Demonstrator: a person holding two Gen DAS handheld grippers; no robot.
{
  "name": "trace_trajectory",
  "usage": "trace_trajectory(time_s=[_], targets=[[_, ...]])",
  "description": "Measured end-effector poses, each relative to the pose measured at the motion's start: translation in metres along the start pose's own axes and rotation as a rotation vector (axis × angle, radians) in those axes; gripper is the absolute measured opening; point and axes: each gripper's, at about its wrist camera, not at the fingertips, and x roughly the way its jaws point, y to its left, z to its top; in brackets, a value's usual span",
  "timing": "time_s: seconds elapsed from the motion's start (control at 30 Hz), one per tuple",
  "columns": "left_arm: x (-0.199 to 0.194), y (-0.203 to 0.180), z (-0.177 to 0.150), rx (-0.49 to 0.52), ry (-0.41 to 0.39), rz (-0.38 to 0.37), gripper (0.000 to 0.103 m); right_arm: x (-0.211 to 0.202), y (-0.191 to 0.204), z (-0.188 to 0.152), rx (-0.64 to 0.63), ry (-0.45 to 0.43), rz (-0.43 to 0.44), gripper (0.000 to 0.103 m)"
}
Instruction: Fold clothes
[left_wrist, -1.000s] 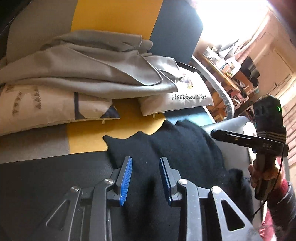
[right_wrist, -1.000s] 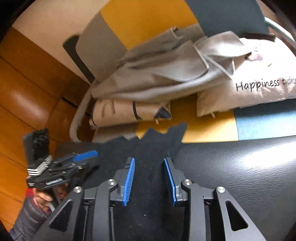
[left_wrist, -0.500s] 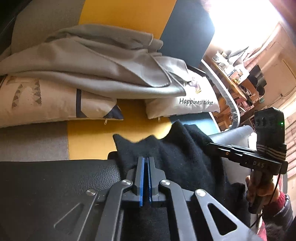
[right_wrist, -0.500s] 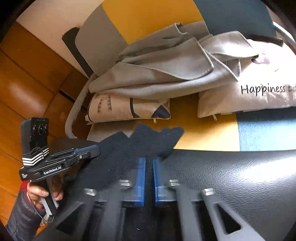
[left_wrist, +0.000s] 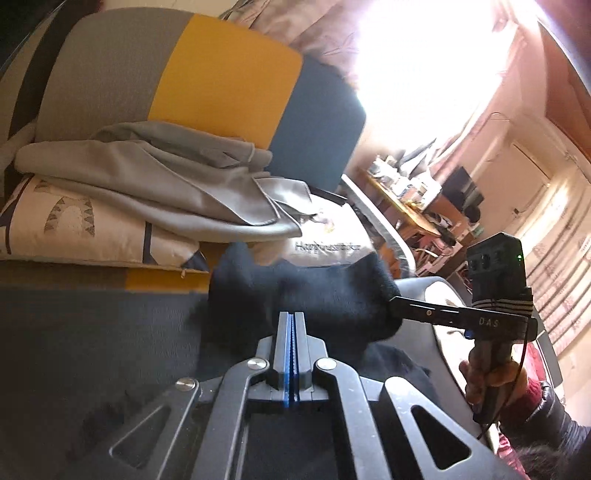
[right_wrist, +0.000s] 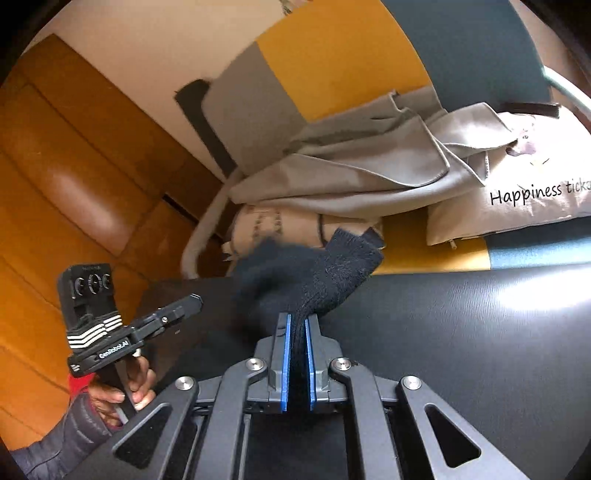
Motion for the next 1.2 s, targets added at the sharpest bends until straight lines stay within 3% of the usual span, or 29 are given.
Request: trace_trajectory(time_s=[0.17,0.33,0.4,0.6,0.73,0.77,0.97,1.2], targets=[[-0.034,-0.014,-0.047,0.003,-0.008,-0.023,0.0,-0.03,0.026,-0.054,0.001,-0.01,0.055,0.008],[-0.035,-0.012,-0.075,0.011,0.056,0.047,0.0,-0.039,0.03,-0.101,0.032,0.008,0.035,0.008],[-0.032,-0.006,-0.07,-0.005,0.07,0.052,0.003,-0.039,0.024,-0.105,0.057,0.008,0.025,0.008],[-0.009,0.001,-0.02,0.048,0.072,0.121,0.024,-0.037,-0.001,-0.096,0.132,-0.013,0.025,0.012],[0.032,0.002,0.014,0.124,0.132,0.12,0.036,-0.028,-0.025,-0.082,0.239,-0.048,0.079,0.045],[0.043,0.003,0.022,0.141,0.154,0.111,0.037,-0.024,-0.03,-0.079,0.255,-0.049,0.091,0.048],[0.103,0.011,0.049,0.187,0.248,0.029,0.053,-0.003,-0.055,-0.069,0.333,-0.061,0.117,0.051],[0.15,0.02,0.047,0.196,0.38,-0.043,0.054,0.005,-0.063,-0.064,0.324,-0.114,0.115,0.051]])
